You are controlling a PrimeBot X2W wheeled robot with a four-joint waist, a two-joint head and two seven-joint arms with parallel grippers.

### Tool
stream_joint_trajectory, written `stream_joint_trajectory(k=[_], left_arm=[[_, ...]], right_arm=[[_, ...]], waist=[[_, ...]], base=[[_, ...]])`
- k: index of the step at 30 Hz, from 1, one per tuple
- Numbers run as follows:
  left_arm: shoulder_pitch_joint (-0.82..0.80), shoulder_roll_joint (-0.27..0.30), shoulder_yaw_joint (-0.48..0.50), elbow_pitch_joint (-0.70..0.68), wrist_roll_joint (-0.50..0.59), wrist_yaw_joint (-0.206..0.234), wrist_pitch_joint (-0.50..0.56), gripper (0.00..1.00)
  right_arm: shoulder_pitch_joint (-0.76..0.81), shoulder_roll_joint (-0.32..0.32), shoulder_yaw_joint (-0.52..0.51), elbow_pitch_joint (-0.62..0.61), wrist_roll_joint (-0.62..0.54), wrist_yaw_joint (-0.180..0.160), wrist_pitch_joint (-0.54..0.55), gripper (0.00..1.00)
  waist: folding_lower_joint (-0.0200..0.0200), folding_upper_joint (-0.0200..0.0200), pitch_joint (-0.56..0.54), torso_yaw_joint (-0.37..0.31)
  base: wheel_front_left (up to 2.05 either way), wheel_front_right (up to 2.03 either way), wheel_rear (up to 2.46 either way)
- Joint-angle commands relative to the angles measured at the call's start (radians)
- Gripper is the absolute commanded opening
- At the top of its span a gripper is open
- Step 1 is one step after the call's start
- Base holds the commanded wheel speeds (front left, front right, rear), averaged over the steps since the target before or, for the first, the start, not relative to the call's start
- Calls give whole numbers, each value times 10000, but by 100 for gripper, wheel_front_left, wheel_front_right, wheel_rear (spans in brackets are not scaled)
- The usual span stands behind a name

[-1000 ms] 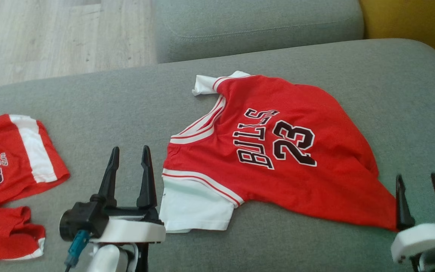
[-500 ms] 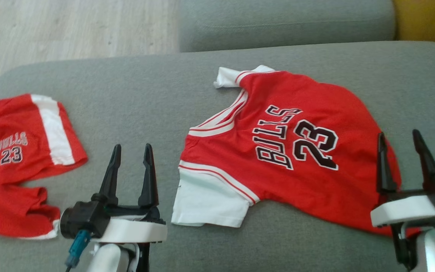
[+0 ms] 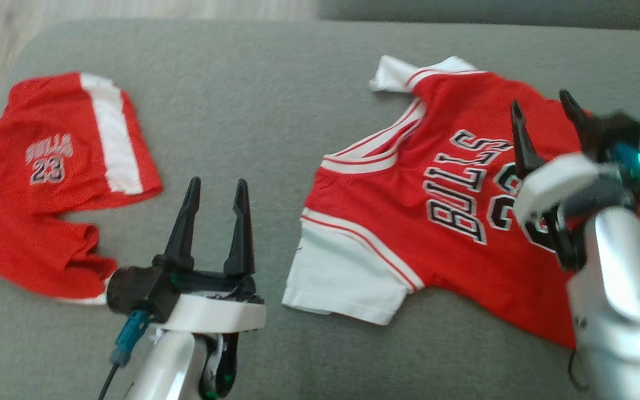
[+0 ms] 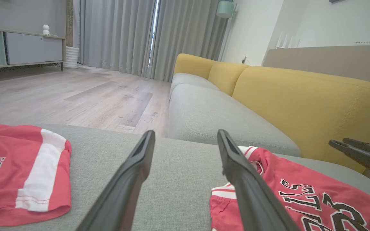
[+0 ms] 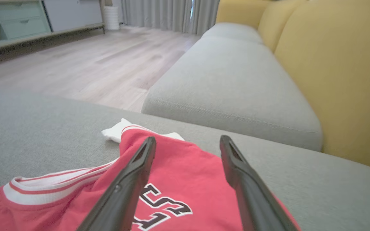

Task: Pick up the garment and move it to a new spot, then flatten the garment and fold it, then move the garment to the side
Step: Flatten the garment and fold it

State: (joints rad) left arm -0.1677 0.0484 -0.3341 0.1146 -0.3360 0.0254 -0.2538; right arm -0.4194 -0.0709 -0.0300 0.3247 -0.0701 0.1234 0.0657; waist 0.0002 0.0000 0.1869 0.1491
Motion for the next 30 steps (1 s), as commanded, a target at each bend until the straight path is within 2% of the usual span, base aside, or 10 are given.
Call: stream_joint_trajectory(k=[1,8,12,24,25,26,30], left_arm=[[-471,18,130,-315,-92,40,-80,100],[-814,18,-274,-256,-367,153,-80,100],[-934,18,-549,-239,-439,193,-80,100],[-1111,18,-927,-347,-725,355,-80,100],[-1107,18,-946,-359,-747,378,-80,100],[-1099,18,-954,-375,-779,410,-80,100],[-1076,18,-1023,-426,-838,457,-80,100]], right_arm=[[-834,-261,505,313,150,73,333,100],[-2682,-797,1669,2885,1186,73,1604,100],[-3426,-1129,2272,3947,1440,73,1806,100],[-4840,-1235,1727,6520,1453,73,2439,100],[-4908,-1213,1737,6683,1474,73,2469,18],[-4982,-1182,1734,6803,1527,73,2448,0],[-5407,-1071,1728,6832,1651,73,1548,0]], waist=[[-2,0,471,521],[-2,0,955,1337],[-2,0,1231,1753],[-2,0,1668,2406],[-2,0,1680,2441],[-2,0,1693,2468],[-2,0,1792,2531]], base=[[0,0,0],[0,0,0],[0,0,0],[0,0,0],[0,0,0],[0,0,0],[0,0,0]])
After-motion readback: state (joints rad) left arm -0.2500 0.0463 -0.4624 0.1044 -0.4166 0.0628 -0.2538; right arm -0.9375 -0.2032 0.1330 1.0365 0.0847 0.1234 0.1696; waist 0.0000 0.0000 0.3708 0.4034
